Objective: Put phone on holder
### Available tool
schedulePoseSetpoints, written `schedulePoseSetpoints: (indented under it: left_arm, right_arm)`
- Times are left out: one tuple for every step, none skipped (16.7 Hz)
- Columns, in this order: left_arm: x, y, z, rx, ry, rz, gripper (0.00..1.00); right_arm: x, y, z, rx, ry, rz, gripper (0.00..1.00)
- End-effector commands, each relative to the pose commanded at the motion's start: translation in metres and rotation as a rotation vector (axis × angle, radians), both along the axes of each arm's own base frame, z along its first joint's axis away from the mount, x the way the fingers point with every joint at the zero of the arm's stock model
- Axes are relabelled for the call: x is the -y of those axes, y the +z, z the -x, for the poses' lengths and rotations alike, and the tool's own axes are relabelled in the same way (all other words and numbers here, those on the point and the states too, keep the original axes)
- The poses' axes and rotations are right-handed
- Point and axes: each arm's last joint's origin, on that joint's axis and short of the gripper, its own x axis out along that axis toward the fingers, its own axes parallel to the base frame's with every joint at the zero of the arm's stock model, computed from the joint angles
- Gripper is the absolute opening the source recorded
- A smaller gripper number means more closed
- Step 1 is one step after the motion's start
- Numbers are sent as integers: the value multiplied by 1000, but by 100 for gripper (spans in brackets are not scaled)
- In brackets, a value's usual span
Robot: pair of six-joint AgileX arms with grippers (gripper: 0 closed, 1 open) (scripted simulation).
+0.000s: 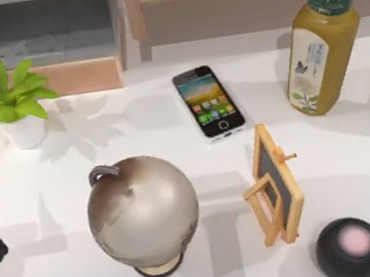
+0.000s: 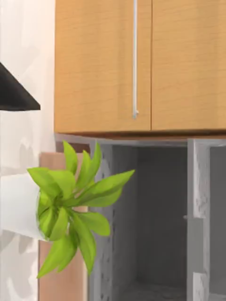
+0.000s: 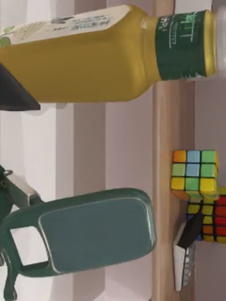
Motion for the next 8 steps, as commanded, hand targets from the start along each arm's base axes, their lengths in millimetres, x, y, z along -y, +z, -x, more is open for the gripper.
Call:
schedulePoseSetpoints:
  left_arm:
    - [0, 0, 0, 0, 0, 0, 100]
    - [0, 0, 0, 0, 0, 0, 100]
    - [0, 0, 0, 0, 0, 0, 100]
    - [0, 0, 0, 0, 0, 0, 100]
    - [0, 0, 0, 0, 0, 0, 100]
    - [0, 0, 0, 0, 0, 0, 100]
    - [0, 0, 0, 0, 0, 0, 100]
    - [0, 0, 0, 0, 0, 0, 100]
  right_arm:
    - [0, 0, 0, 0, 0, 0, 100]
    - [0, 0, 0, 0, 0, 0, 100]
    - [0, 3, 0, 2, 2, -3, 100]
    - [-1, 8, 1, 6, 6, -8, 100]
    - [-1, 15, 1, 10, 15, -16, 100]
    - [-3, 26, 2, 14, 29, -27, 100]
    - [-4, 40, 2, 17, 49, -42, 100]
    - [-6, 56, 2, 16, 73, -58, 100]
